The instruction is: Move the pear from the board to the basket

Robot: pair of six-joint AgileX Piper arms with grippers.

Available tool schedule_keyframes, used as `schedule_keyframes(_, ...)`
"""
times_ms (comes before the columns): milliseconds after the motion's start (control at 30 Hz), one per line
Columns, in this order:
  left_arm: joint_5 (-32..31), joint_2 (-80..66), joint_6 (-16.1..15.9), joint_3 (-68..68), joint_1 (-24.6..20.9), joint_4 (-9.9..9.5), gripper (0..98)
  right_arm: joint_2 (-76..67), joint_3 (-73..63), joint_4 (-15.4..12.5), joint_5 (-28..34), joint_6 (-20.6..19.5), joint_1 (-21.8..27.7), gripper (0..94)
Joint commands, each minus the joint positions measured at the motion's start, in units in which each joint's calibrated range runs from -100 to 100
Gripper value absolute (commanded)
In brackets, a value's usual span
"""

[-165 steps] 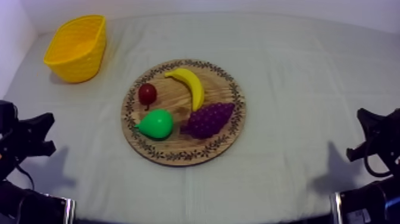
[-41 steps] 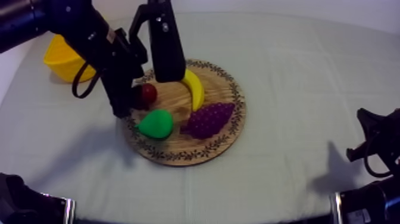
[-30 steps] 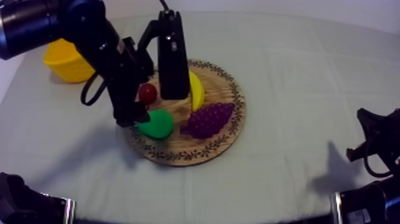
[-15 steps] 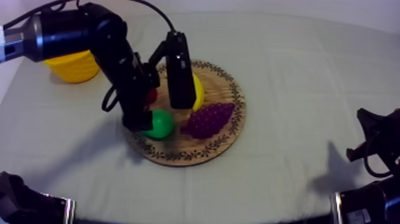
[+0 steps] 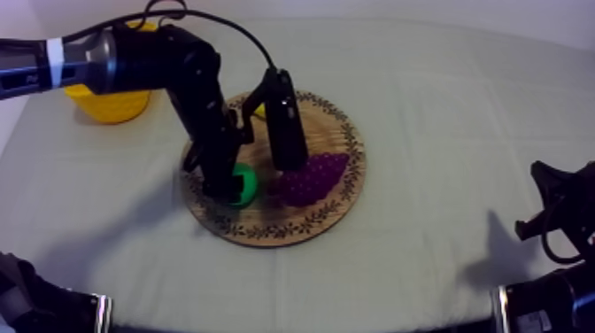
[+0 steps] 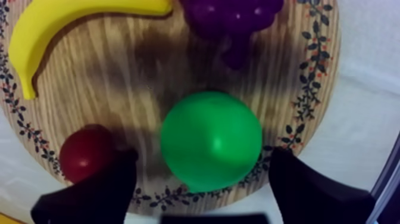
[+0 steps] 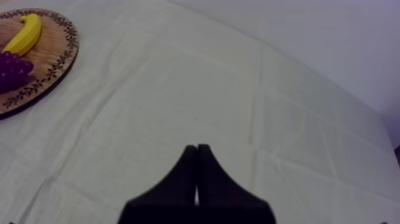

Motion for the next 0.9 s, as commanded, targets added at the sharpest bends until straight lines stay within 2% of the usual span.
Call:
schedule_keyframes(0,-0.4,0.9,0.1,0.2,-0.1,0.05,77.2,0.0,0.0,0.0,0.0,0.0,0.0,0.4)
schedule_keyframes(367,-2.6,5.0,0.2,0.9,-0.1,0.35,69.7,0.0,0.0,0.0,0.0,0.0,0.0,0.4)
schedule_keyframes(700,-6.6,5.3,2.0,2.9,0.6,0.14,49.0,0.0,0.0,0.0,0.0,0.0,0.0,0.4)
schedule_keyframes(867,-7.6,5.1,2.6,3.8,0.6,0.07,43.4,0.0,0.0,0.0,0.0,0.0,-0.1,0.4)
